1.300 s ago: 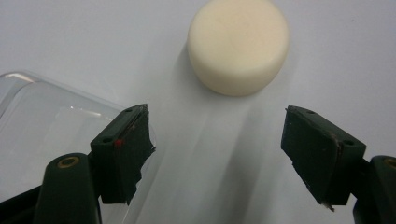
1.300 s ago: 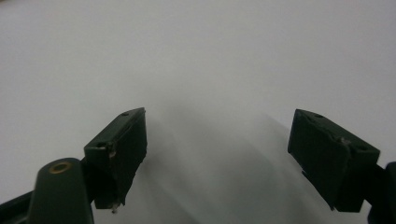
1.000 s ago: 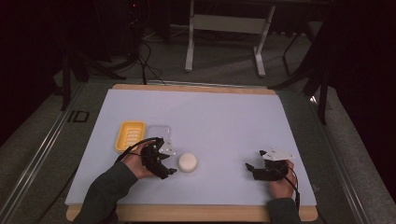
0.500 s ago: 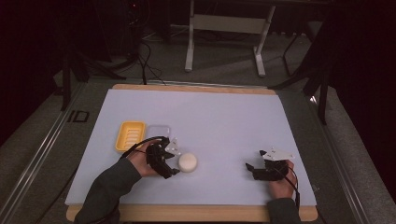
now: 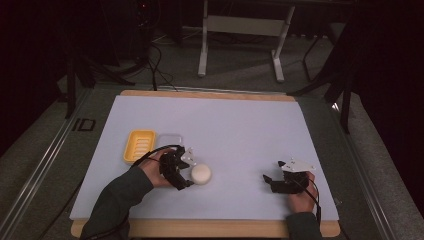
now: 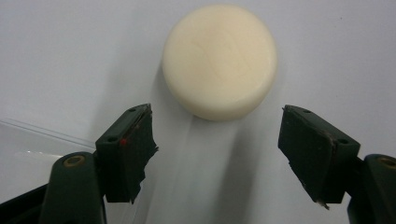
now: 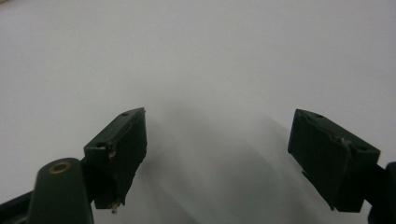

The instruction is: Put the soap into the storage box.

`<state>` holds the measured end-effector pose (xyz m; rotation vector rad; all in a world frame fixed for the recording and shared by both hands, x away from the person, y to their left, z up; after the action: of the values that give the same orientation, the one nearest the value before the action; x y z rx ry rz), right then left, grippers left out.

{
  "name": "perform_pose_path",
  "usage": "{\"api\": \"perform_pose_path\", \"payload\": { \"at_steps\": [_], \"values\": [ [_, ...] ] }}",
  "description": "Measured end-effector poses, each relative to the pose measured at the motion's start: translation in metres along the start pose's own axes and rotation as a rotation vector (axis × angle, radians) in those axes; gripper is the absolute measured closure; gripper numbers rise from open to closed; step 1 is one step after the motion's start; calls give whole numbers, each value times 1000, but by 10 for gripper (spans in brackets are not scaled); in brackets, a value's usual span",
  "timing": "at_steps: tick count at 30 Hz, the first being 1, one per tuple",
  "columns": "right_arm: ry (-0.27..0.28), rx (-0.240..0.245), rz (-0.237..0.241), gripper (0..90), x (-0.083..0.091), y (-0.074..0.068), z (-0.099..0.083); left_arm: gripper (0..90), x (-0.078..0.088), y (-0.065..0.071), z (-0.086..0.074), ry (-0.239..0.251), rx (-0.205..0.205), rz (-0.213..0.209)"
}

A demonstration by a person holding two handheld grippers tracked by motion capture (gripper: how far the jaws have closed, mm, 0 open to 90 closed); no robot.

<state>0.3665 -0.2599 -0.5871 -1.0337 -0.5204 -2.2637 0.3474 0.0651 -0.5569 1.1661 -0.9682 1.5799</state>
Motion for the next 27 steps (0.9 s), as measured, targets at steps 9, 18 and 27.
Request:
{"api": "perform_pose_path", "payload": {
  "at_steps": [9, 18, 27],
  "values": [
    [3, 1, 0, 189, 0, 0, 0, 187, -2, 2, 6, -37, -32, -23],
    [4, 1, 0, 189, 0, 0, 0, 156, -6, 1, 10, -62, -35, -33],
    [4, 1, 0, 189, 0, 0, 0, 159, -9, 0, 12, -92, -46, -41]
  ]
}}
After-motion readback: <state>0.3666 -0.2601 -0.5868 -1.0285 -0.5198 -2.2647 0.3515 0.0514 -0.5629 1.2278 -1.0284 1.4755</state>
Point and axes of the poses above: each handheld gripper's, and its own axes: x roughly backward along the jaws, z roughly out of its top, y roughly to its right, the point moved 8 cm from there along -x, roughly forward along the jaws, and after that the axes turned 13 degrees about -y, right-handed, at the moved point
